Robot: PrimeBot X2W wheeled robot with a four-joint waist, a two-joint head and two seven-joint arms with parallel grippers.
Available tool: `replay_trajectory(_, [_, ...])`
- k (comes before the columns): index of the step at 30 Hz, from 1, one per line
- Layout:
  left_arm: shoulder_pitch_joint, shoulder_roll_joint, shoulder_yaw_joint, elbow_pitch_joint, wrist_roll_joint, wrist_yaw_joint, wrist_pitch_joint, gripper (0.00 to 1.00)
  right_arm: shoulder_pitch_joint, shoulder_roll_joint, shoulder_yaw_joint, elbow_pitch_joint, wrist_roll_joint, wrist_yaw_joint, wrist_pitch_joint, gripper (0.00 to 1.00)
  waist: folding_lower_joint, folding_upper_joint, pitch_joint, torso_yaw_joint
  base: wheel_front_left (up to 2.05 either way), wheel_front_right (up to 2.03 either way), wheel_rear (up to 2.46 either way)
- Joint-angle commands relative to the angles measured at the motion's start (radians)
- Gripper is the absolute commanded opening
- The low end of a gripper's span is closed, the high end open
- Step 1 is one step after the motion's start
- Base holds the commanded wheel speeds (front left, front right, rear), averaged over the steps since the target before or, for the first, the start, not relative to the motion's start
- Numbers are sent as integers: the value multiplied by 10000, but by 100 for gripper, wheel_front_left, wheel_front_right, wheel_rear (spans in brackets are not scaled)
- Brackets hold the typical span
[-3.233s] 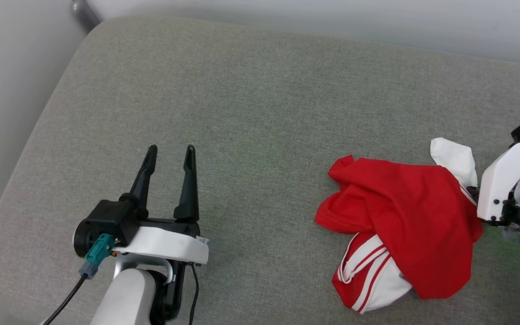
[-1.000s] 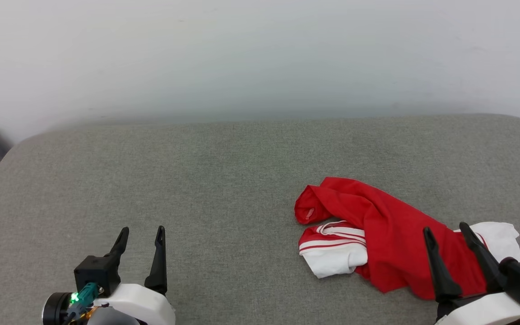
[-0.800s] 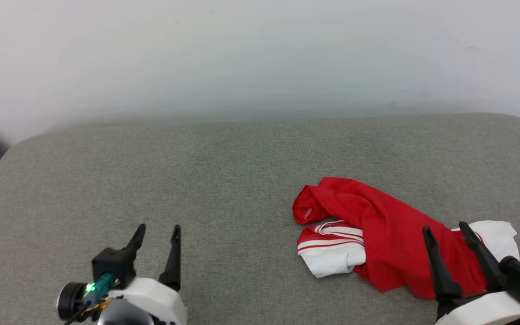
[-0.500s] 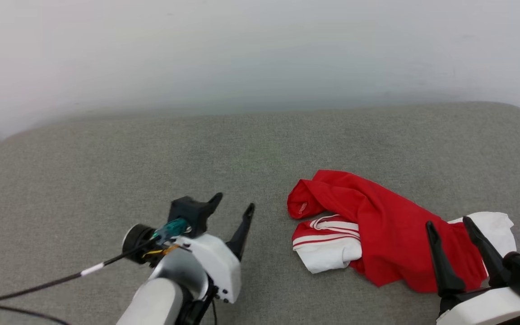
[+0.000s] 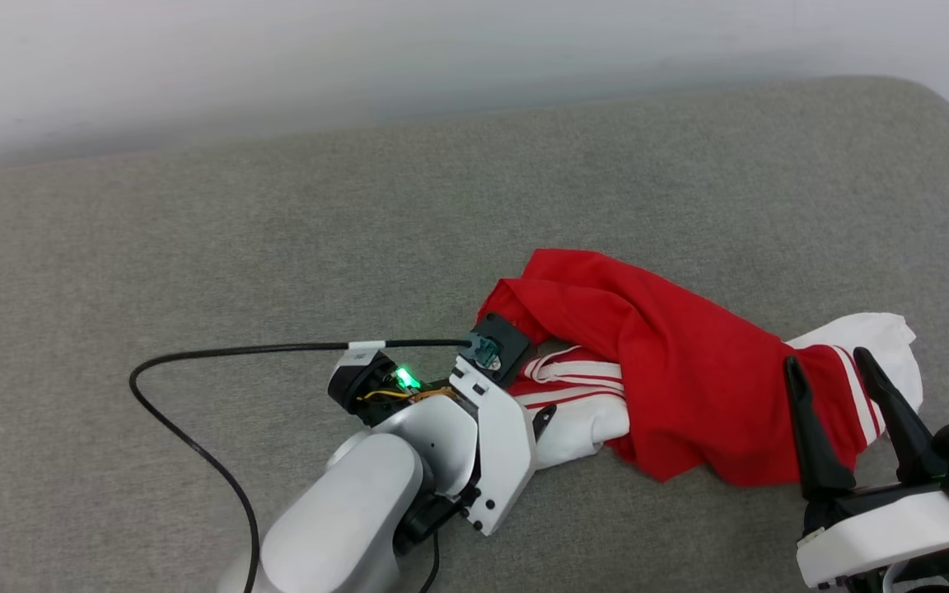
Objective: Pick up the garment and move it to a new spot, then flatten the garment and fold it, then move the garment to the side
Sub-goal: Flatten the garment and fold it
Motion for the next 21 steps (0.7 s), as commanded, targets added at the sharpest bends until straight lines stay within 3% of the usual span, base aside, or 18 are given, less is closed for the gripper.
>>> replay_trajectory(1, [-401, 195, -273, 308, -73, -21, 247, 100, -236, 59, 6, 55, 80, -7, -100, 100, 0, 0, 473, -363, 0, 0, 0])
replay_trajectory(13, [-1081, 929, -2122, 1965, -1156, -41, 2313, 100, -507, 132, 133, 534, 303, -7, -528, 100, 0, 0, 976, -977, 0, 0, 0])
replay_trajectory(14, [-1093, 946, -2241, 1980, -1298, -41, 2388, 78, -517, 136, 113, 567, 331, -7, -558, 100, 0, 0, 984, -999, 0, 0, 0])
replay_trajectory(15, [-1117, 978, -2351, 1983, -1413, -51, 2425, 27, -527, 139, 107, 594, 351, -7, -591, 100, 0, 0, 986, -1021, 0, 0, 0])
replay_trajectory(16, [-1163, 1025, -2446, 1967, -1577, -51, 2320, 0, -529, 141, 87, 644, 374, -7, -620, 100, 0, 0, 972, -1036, 0, 0, 0])
replay_trajectory(21, [-1462, 1248, -2147, 1778, -1589, 33, 1702, 0, -460, 140, -36, 714, 469, -7, -603, 100, 0, 0, 764, -859, 0, 0, 0])
